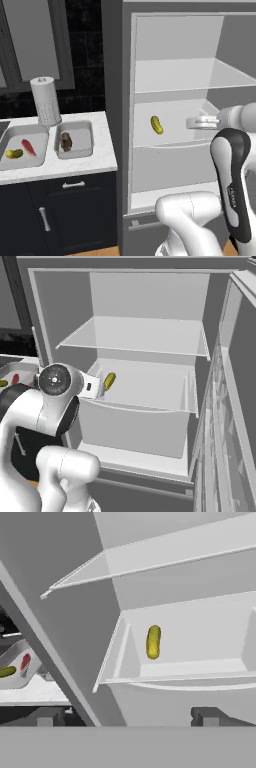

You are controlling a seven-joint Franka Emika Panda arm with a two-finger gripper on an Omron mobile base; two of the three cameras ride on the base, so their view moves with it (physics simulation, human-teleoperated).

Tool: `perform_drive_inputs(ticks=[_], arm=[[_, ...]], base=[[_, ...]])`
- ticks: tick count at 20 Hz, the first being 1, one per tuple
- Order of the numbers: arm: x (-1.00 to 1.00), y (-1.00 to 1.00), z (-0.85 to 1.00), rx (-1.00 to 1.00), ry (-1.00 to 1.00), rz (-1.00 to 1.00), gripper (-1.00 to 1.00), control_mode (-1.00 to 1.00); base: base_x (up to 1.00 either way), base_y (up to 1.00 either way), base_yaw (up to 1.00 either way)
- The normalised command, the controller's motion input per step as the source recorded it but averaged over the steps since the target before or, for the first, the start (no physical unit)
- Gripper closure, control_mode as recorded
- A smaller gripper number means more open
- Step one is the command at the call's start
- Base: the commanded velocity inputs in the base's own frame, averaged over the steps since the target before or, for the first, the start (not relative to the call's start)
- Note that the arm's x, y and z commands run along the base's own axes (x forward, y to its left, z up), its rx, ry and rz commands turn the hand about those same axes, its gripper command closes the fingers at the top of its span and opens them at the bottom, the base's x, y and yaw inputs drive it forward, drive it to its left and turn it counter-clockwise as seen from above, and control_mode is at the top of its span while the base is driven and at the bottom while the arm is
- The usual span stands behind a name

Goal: Place one cucumber and one steak in each tupperware on the nearby counter, to pack two identical lunches.

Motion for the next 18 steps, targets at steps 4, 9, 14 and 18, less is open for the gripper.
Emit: perform_drive_inputs(ticks=[4, 9, 14, 18], arm=[[0.32, -0.02, -0.34, 0.06, 0.00, 0.00, -1.00, -1.00], [0.43, -0.02, -0.15, 0.00, 0.02, 0.00, -1.00, -1.00], [0.46, -0.02, -0.02, 0.00, 0.13, 0.00, -1.00, -1.00], [0.50, -0.10, -0.20, 0.00, 0.09, 0.00, -1.00, -1.00]], base=[[0.00, 0.00, 0.00], [0.00, 0.00, 0.00], [0.00, 0.00, 0.00], [0.00, 0.00, 0.00]])
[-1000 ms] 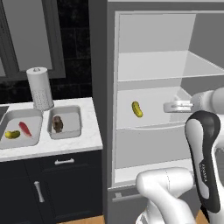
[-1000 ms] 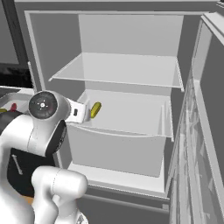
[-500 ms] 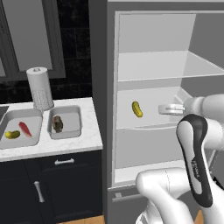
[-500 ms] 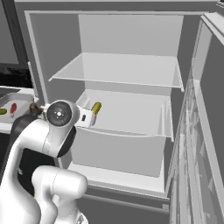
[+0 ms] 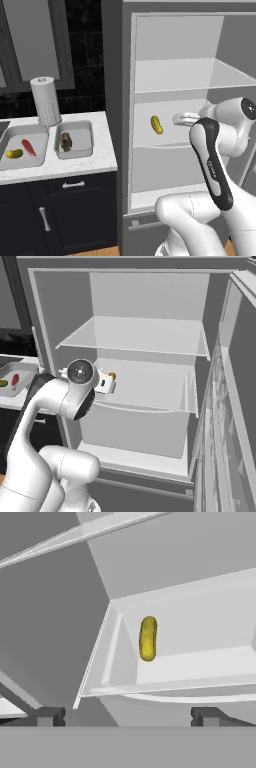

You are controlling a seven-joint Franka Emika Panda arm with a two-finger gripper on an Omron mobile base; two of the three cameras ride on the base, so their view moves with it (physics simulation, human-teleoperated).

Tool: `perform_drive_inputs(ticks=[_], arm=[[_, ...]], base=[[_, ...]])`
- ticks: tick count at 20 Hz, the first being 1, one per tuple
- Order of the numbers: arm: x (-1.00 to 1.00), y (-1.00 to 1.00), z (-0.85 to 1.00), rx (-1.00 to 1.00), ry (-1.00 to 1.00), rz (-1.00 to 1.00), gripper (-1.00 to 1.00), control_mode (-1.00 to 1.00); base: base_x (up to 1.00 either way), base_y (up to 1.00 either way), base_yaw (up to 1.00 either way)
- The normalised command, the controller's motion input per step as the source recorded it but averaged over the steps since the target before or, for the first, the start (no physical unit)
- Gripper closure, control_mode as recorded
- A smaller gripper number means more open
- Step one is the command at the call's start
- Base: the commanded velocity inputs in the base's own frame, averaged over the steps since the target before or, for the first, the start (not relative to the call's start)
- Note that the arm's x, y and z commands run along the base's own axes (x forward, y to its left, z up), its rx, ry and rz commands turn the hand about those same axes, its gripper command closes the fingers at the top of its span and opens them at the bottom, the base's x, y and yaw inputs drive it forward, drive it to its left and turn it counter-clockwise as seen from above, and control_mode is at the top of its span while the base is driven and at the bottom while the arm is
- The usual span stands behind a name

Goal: Place one cucumber and one steak in each tupperware on the nearby counter, to pack two identical lunches.

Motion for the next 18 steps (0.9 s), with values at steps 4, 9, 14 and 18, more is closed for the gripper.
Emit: perform_drive_inputs(ticks=[4, 9, 14, 18], arm=[[0.44, -0.12, -0.29, 0.00, 0.00, 0.00, -1.00, -1.00], [0.32, -0.04, -0.43, 0.00, -0.07, 0.00, -1.00, -1.00], [0.37, -0.04, -0.32, 0.00, -0.06, 0.00, -1.00, -1.00], [0.49, -0.04, -0.16, 0.01, 0.00, 0.00, -1.00, -1.00]], base=[[0.00, 0.00, 0.00], [0.00, 0.00, 0.00], [0.00, 0.00, 0.00], [0.00, 0.00, 0.00]])
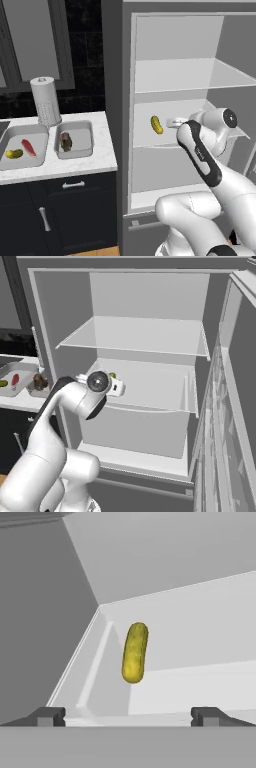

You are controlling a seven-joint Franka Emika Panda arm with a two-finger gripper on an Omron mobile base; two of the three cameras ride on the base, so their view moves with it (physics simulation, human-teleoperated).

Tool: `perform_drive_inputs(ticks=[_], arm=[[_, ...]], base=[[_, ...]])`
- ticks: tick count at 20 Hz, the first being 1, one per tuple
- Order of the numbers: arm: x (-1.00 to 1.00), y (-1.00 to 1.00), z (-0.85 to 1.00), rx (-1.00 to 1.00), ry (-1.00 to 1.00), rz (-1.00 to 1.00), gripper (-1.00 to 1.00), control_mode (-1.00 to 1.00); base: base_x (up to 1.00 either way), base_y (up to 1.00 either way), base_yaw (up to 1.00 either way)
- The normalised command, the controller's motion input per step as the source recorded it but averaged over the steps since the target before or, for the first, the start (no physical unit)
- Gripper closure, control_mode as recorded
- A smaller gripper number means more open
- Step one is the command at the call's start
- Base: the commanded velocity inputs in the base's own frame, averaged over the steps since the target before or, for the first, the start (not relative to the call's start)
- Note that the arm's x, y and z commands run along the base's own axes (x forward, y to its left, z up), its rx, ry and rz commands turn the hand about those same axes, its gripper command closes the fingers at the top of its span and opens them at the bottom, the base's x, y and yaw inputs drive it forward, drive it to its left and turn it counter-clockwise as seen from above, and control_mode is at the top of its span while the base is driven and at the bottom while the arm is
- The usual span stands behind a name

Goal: Place one cucumber and one steak in each tupperware on the nearby counter, to pack two identical lunches.

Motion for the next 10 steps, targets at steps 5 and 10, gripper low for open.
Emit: perform_drive_inputs(ticks=[5, 10], arm=[[0.38, -0.02, 0.01, 0.04, 0.14, 0.00, -1.00, -1.00], [0.26, -0.04, -0.02, 0.05, 0.10, 0.00, -1.00, -1.00]], base=[[0.00, 0.00, 0.00], [0.00, 0.00, 0.00]])
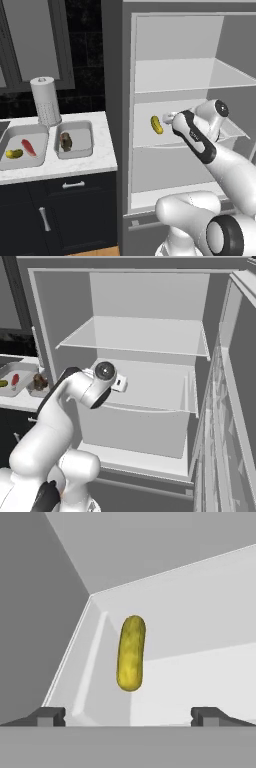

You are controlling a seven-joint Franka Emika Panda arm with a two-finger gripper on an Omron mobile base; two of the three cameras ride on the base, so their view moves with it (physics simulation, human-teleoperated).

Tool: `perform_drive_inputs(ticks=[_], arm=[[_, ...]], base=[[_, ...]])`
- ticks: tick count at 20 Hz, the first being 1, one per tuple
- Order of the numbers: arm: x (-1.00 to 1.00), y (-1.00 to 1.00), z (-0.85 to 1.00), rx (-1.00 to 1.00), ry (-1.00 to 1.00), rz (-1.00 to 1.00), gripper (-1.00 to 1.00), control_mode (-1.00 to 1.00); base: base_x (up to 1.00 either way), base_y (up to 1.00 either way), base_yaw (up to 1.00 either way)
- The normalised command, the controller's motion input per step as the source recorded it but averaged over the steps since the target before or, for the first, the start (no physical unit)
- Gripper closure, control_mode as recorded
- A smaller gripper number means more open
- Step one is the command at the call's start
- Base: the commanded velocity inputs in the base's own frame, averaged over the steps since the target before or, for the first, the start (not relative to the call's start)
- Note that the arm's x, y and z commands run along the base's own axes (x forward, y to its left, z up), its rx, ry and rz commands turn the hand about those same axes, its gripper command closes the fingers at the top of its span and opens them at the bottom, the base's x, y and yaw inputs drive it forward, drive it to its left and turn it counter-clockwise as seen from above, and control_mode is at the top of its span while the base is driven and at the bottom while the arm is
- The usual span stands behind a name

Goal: Place one cucumber and one steak in each tupperware on the nearby counter, to pack two identical lunches.

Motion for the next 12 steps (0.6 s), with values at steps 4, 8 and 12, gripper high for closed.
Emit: perform_drive_inputs(ticks=[4, 8, 12], arm=[[0.08, 0.00, -0.21, 0.02, -0.03, 0.00, -1.00, -1.00], [0.02, 0.00, -0.18, 0.00, -0.08, 0.00, -1.00, -1.00], [0.22, 0.00, -0.05, 0.00, 0.00, 0.00, -1.00, -1.00]], base=[[0.00, 0.00, 0.00], [0.00, 0.00, 0.00], [0.00, 0.00, 0.00]])
